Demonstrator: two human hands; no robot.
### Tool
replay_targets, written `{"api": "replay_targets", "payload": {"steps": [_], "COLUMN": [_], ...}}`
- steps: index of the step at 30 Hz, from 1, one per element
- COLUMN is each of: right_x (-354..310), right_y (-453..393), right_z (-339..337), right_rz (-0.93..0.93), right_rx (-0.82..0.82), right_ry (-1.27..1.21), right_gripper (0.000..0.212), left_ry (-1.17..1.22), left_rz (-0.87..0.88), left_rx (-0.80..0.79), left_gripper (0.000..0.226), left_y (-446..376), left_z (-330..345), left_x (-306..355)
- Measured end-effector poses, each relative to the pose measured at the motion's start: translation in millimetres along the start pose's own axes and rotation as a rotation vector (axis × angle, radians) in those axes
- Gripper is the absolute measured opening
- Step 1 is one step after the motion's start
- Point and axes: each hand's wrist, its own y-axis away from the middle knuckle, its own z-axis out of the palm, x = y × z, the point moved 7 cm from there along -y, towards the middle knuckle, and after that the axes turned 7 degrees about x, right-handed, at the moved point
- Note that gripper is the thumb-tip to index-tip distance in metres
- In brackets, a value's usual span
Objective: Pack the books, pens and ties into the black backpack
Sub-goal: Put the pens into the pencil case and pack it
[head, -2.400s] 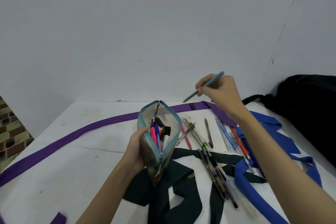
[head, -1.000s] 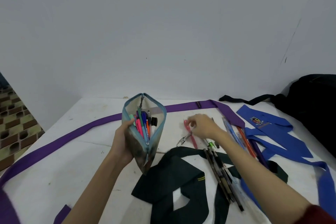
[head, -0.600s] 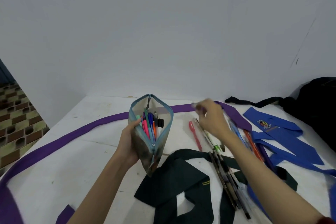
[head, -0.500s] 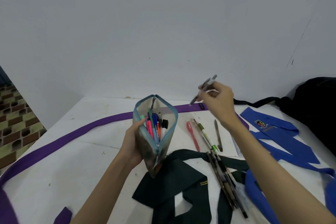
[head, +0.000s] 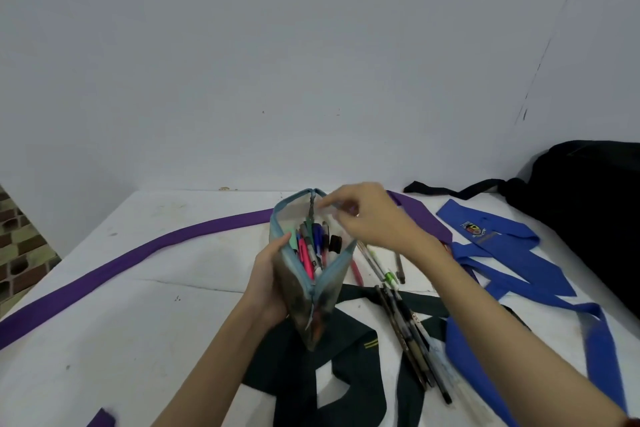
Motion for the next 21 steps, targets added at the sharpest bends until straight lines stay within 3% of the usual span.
{"api": "replay_targets", "payload": {"steps": [2,4,7,10,12,14,16,18,21], "right_x": [16.6,42.9,83.2,99.9,100.0,97.6,97.3,95.7,88.3], "right_y": [-5.3,-6.8,-4.1,11.8,17.4,15.3,8.4,0.8,-4.1], "right_z": [-19.7,-19.5,20.8,61.0,70.6,69.8,59.8,36.2,-8.8], "right_rz": [0.079,0.199,0.365,0.429,0.419,0.411,0.424,0.456,0.525], "right_rx": [0.218,0.316,0.099,-0.191,-0.227,-0.190,-0.119,0.068,0.439], "right_ry": [-0.080,-0.034,0.188,0.463,0.579,0.586,0.531,0.422,-0.117], "right_gripper": [0.024,0.019,0.013,0.025,0.043,0.044,0.028,0.015,0.012], "left_ry": [0.009,0.012,0.002,-0.011,-0.012,-0.005,-0.002,-0.002,-0.010], "left_rz": [0.011,0.038,0.092,0.111,0.109,0.108,0.117,0.132,0.152], "left_rx": [0.016,0.037,0.062,0.095,0.101,0.099,0.083,0.055,0.034], "left_gripper": [0.039,0.040,0.034,0.033,0.037,0.034,0.032,0.034,0.030], "left_y": [-3.4,-6.3,-7.9,-9.8,-10.6,-11.6,-11.0,-11.2,-9.4], "left_z": [-10.7,-21.5,-33.9,-44.8,-48.9,-51.1,-49.8,-46.7,-38.5], "left_x": [4.2,11.2,22.8,27.5,27.2,25.6,24.9,25.6,27.2]}}
